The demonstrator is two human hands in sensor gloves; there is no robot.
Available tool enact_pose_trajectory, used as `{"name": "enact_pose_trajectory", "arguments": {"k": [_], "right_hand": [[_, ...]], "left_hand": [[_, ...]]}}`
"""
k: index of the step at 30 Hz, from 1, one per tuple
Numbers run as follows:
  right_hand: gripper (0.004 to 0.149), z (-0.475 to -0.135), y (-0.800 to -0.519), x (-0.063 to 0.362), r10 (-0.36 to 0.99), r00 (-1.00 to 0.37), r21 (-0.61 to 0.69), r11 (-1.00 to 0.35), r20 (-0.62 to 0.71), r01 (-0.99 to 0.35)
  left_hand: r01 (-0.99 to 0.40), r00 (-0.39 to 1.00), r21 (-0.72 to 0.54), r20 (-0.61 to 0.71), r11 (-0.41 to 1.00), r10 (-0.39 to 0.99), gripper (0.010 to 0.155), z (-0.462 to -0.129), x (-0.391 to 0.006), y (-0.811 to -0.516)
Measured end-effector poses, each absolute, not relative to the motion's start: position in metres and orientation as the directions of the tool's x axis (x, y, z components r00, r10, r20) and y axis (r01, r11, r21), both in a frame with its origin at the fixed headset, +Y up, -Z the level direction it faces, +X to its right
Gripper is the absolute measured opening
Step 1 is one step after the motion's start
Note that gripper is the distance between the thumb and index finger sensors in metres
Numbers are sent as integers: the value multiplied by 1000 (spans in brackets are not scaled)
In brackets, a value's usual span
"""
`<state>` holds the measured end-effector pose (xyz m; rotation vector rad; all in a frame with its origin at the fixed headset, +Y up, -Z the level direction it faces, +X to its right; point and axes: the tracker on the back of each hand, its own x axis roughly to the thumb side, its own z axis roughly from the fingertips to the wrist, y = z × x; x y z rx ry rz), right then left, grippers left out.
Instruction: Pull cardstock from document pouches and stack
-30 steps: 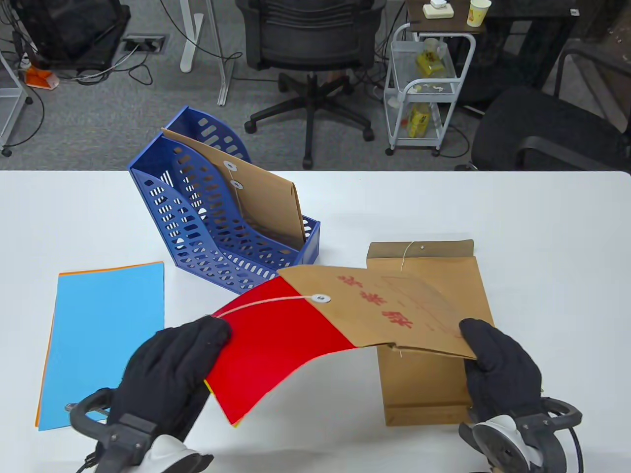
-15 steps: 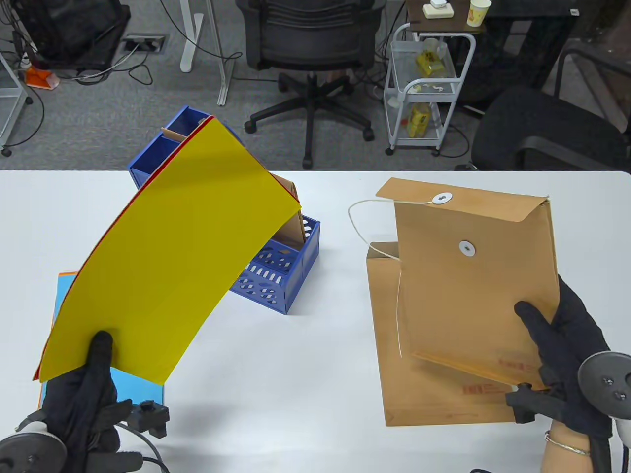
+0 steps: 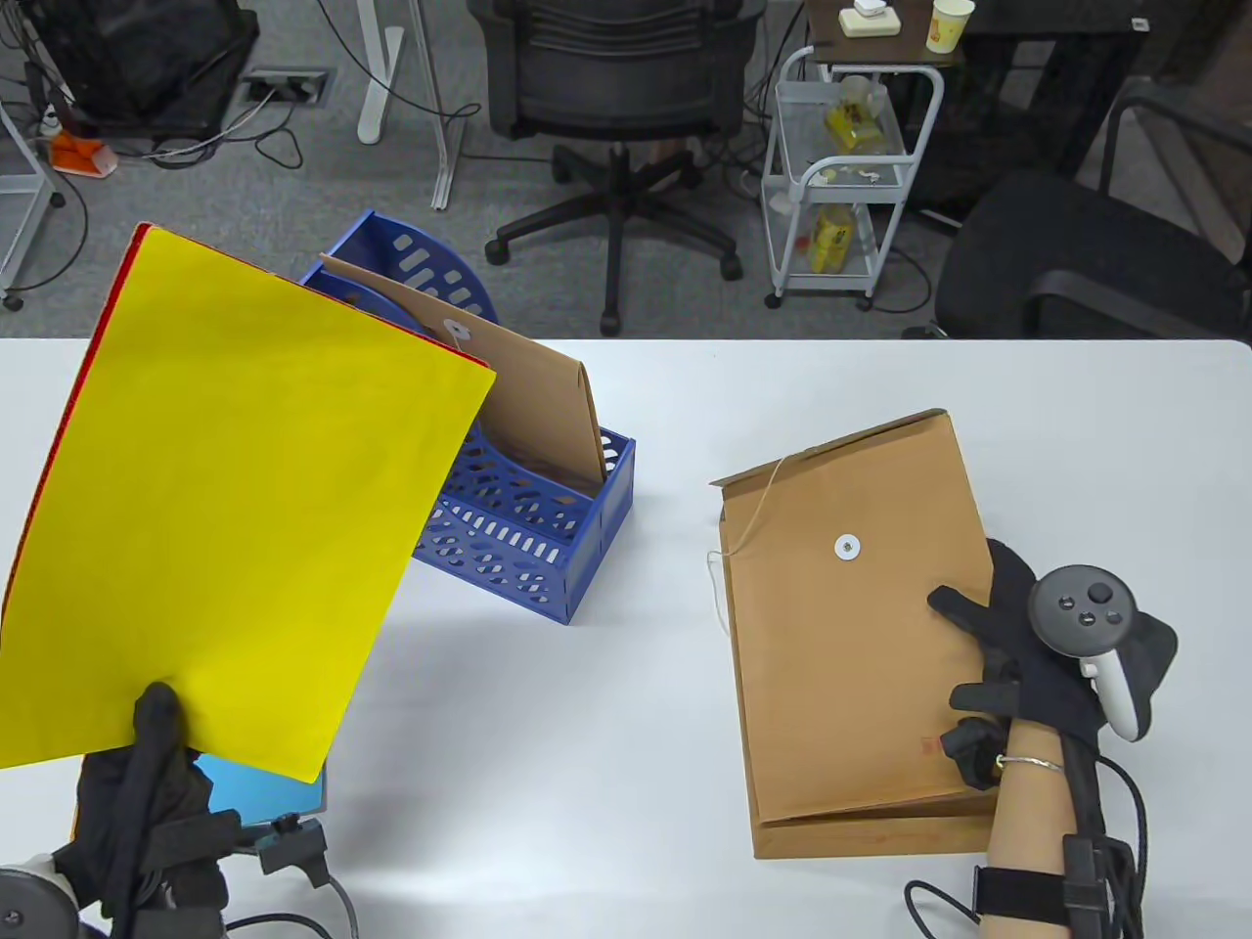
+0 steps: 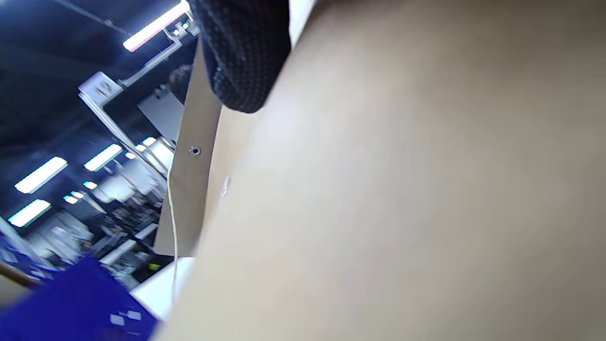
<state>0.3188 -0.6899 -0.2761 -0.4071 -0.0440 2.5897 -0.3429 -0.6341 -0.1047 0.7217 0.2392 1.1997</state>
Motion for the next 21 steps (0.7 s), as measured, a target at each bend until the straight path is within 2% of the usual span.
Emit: {"name": "enact_pose_trajectory", "arguments": {"k": [8, 11, 15, 21], "right_hand": [[85, -283, -744, 312, 267, -891, 57, -950, -368, -308], [84, -283, -754, 307, 127, -920, 99, -980, -371, -175], [79, -278, -743, 301, 48, -937, 100, -991, -346, -88], [76, -251, -706, 299, 198, -953, -78, -980, -229, -185]], "left_hand": [[-750, 314, 645, 154, 146, 937, 41, -105, -345, -648], [-744, 282, 657, 138, 125, 949, 41, -105, -348, -653], [-725, 242, 680, 103, 109, 965, 41, -106, -356, -657], [-677, 174, 728, 15, 108, 985, 42, -112, -371, -670]]}}
